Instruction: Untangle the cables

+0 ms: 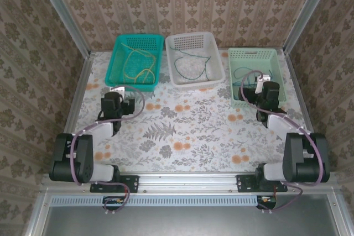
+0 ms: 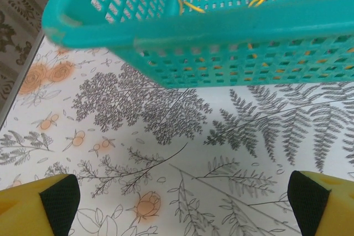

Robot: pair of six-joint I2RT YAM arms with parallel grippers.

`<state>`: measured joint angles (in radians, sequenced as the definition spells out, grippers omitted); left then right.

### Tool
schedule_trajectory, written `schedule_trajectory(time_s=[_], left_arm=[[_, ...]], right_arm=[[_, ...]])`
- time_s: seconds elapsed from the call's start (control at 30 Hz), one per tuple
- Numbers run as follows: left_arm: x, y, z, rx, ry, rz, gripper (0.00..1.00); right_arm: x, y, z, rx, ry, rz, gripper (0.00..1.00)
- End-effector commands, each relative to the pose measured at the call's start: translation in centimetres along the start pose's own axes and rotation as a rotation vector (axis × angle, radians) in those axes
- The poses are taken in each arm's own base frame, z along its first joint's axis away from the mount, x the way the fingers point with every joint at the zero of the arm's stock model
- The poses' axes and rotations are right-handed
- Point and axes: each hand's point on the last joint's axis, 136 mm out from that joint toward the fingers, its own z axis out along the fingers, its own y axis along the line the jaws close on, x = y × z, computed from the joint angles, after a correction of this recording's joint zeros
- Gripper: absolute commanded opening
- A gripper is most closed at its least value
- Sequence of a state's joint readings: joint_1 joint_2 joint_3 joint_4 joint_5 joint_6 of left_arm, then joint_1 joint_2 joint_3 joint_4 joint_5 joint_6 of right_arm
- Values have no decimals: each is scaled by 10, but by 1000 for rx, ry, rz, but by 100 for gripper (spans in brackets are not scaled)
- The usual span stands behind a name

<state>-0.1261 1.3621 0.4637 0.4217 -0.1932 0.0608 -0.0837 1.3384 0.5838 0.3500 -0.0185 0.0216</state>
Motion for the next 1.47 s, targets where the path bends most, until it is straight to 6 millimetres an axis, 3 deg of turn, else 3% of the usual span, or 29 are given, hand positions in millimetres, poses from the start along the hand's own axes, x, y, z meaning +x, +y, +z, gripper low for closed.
schedule_trajectory(time_s=[0.0,0.17,0.3,0.5,0.57,1.43], left_arm=[[-33,9,1,35,-157,-45,100],[-32,10,7,39,-210,-47,100],[-21,2,15,69,-249,-29,100],[-20,-1,17,95,-226,-28,100],[-20,0,18,92,-219,-36,100],[-18,9,22,76,-196,-72,100]], right_arm=[[-27,-1,-12,26,-141,-26,100],[-24,3,-20,21,-168,-32,100],[-11,24,-25,-37,-197,-38,100],[23,31,7,20,-195,-75,100],[28,24,15,50,-177,-56,100],[28,23,17,28,-149,-33,100]])
